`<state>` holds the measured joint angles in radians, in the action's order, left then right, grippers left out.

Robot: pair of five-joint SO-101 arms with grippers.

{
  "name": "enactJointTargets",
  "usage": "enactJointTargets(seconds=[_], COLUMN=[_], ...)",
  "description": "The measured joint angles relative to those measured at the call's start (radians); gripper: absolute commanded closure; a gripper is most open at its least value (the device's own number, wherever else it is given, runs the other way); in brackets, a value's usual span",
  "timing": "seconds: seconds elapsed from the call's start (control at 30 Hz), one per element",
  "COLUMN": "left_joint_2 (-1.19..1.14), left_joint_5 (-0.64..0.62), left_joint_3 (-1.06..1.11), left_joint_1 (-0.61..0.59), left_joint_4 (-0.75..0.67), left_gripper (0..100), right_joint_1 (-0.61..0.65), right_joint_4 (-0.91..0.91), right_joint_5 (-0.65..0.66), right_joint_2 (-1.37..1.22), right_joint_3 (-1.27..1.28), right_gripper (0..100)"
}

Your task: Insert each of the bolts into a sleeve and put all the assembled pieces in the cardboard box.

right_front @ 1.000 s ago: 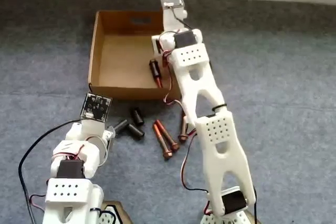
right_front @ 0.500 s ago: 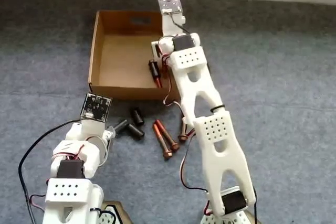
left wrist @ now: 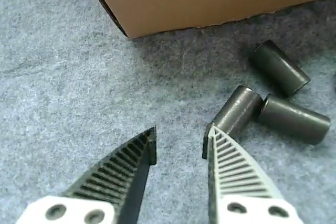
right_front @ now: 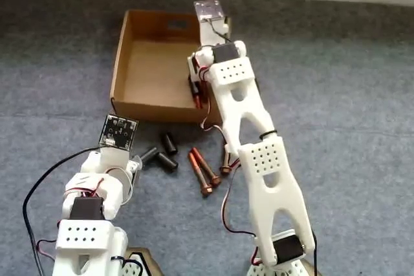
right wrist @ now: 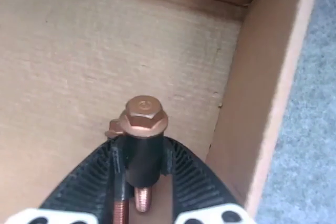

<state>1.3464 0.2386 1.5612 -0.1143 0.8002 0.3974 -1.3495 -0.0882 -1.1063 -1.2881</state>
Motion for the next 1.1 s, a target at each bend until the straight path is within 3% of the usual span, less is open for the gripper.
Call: enactJointTargets(seconds=[0.27,0.57,0.73,1.1], left_joint_2=[0.0,0.0,0.0,0.0], left_joint_5=[0.0,0.0,0.0,0.0], left_joint_3=[0.0,0.0,0.0,0.0], left_joint_1=[0.0,0.0,0.0,0.0], left_joint_4=[0.0,0.0,0.0,0.0], left_gripper=[83,83,83,83], right_joint_1=[-0.003,-0.005,-0.005,-0.005], right_joint_4=[-0.112,-0.115,-0.11,-0.104], right_joint_5=[0.0,0.0,0.0,0.0], right_joint_2=[-0.002,-0.005,-0.005,-0.003], right_joint_3=[-0.135,-0.103,-0.1,-0.101], right_gripper=[99.3,98.5,88.7,90.0])
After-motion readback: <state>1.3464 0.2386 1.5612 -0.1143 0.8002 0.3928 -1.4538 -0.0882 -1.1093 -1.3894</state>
